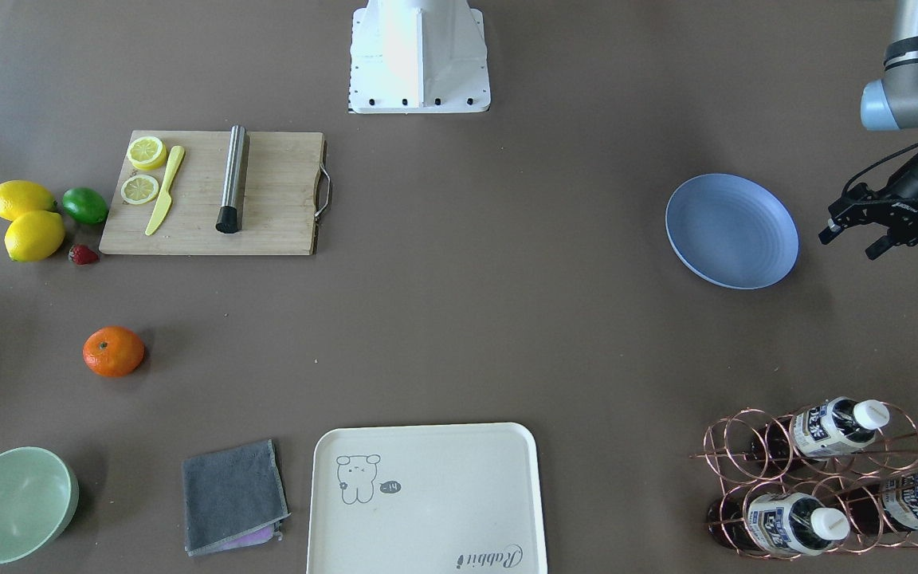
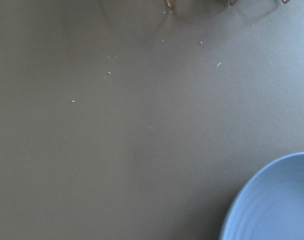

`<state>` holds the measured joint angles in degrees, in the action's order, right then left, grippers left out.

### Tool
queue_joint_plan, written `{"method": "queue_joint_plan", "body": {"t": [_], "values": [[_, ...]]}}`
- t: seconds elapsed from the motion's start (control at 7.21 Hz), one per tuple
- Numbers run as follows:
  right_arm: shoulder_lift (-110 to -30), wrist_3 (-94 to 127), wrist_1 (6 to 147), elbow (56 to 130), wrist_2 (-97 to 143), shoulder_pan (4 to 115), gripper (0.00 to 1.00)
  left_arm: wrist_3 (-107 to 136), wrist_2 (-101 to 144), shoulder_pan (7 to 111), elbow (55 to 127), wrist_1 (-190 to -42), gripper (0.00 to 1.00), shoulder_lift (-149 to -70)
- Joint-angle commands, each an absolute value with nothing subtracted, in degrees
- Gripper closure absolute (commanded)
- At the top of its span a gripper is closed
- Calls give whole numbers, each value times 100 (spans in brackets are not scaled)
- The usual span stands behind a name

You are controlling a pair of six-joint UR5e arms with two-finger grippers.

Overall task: Pick orange to plate
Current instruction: 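Reach the left gripper to the rim of the light blue plate and grip it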

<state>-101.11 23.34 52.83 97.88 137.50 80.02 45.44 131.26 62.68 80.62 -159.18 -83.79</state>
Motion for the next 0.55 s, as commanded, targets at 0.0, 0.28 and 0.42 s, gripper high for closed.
{"method": "queue_joint_plan", "body": {"t": [0.0, 0.28, 0.42], "values": [[-10142, 2320, 5273, 9791, 13694, 7998, 0, 5122, 12572, 5646, 7946, -16363, 3, -8446], [-10143, 2312, 5273, 9791, 13614, 7998, 0, 5212, 12524, 5564, 7884, -16584, 14, -8446], [-10143, 2312, 5273, 9791, 13614, 7998, 0, 5195, 12542, 5563, 7884, -16602, 33, -8429]]}}
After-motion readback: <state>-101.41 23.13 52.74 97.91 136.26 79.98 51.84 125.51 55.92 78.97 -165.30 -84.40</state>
